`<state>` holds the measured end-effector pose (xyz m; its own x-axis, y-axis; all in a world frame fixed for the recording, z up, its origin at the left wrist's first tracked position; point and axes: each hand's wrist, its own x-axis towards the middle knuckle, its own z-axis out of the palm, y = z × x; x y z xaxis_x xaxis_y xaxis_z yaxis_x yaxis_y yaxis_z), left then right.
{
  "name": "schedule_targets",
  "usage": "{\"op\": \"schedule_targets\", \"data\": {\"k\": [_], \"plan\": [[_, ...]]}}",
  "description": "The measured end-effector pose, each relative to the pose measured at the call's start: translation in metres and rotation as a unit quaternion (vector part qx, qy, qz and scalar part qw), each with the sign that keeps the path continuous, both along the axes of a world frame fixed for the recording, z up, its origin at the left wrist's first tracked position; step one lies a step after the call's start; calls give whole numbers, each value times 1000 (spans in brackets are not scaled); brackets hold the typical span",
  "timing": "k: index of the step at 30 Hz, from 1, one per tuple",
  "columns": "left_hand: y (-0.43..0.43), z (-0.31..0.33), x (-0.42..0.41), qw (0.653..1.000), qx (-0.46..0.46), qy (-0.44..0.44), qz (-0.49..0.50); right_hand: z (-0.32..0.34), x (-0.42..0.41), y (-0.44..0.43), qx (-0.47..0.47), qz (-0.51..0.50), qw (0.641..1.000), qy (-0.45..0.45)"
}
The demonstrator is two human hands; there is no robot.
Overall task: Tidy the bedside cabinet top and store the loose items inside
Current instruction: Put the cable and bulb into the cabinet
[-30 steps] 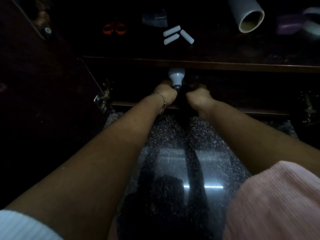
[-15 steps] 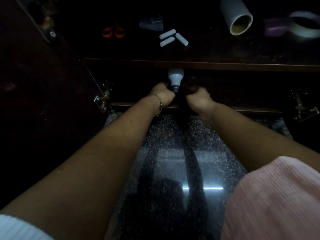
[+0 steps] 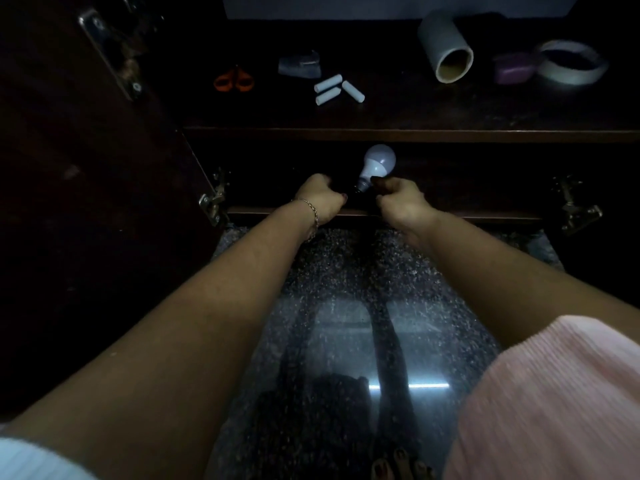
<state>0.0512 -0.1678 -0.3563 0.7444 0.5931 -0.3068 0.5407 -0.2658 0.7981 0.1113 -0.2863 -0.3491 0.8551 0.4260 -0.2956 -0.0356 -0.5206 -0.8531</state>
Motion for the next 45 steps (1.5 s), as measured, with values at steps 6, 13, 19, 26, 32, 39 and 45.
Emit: {"op": "schedule_targets", "data": {"k": [6, 13, 19, 26, 32, 39, 45], "plan": [[-12, 10, -5, 1000, -13, -8, -20, -2, -4, -15, -17, 0, 1000, -2], [-18, 16, -5, 999, -31, -14, -31, 3, -5, -20, -8, 11, 1000, 5], [-24, 30, -9, 998, -39, -21, -44, 19, -13, -23, 22, 18, 999, 26], [-25, 72, -34, 992, -28, -16, -118, 85, -30, -43, -7, 101, 992, 69], [-27, 165, -53, 985, 5, -76, -154, 180, -38, -69, -30, 145, 989, 31], [-23, 309, -72, 966, 69, -133, -210, 315, -59, -77, 6, 162, 986, -28], [-9, 370, -86, 966, 105, -160, -172, 373, -65, -57, 51, 134, 987, -74]]}}
